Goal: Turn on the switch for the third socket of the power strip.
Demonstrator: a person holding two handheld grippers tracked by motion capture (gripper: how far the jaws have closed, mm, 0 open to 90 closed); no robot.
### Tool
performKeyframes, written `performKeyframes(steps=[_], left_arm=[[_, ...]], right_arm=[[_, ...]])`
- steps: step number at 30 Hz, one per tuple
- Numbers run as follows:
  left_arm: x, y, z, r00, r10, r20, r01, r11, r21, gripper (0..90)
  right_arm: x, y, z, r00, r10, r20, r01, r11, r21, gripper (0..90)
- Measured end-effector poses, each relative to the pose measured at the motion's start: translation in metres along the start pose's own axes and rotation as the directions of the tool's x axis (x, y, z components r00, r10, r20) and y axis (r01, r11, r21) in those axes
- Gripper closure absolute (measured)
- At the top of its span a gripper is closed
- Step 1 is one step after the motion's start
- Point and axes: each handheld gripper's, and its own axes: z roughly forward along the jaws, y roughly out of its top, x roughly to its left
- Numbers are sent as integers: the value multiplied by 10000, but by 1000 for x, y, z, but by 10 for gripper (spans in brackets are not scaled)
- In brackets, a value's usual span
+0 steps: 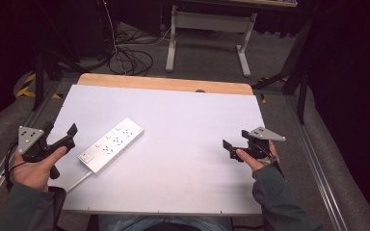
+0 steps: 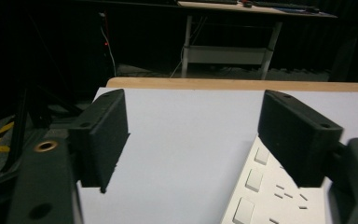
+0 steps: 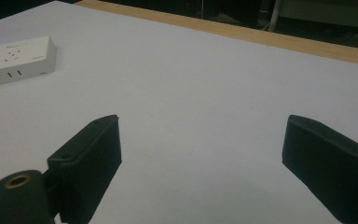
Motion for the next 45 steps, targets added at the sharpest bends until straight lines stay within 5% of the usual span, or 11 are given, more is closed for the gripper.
performKeyframes(steps=[6, 26, 36, 45], left_arm=[[-2, 1, 0, 9998, -95, 185, 95, 10000, 30, 358], [8, 2, 0, 9990, -391, 238, 388, 9992, 132, 836], [8, 4, 1, 9978, -454, 492, 449, 9989, 115, 900], [5, 6, 4, 9983, -76, 574, 63, 9998, 213, 900]], right_arm=[[0, 0, 0, 10000, -7, 6, 7, 10000, 9, 122], [0, 0, -1, 10000, 15, 1, -15, 10000, 0, 122], [0, 0, -1, 10000, 27, -10, -27, 10000, 1, 122], [1, 0, -1, 10000, 23, -11, -23, 10000, 38, 122]])
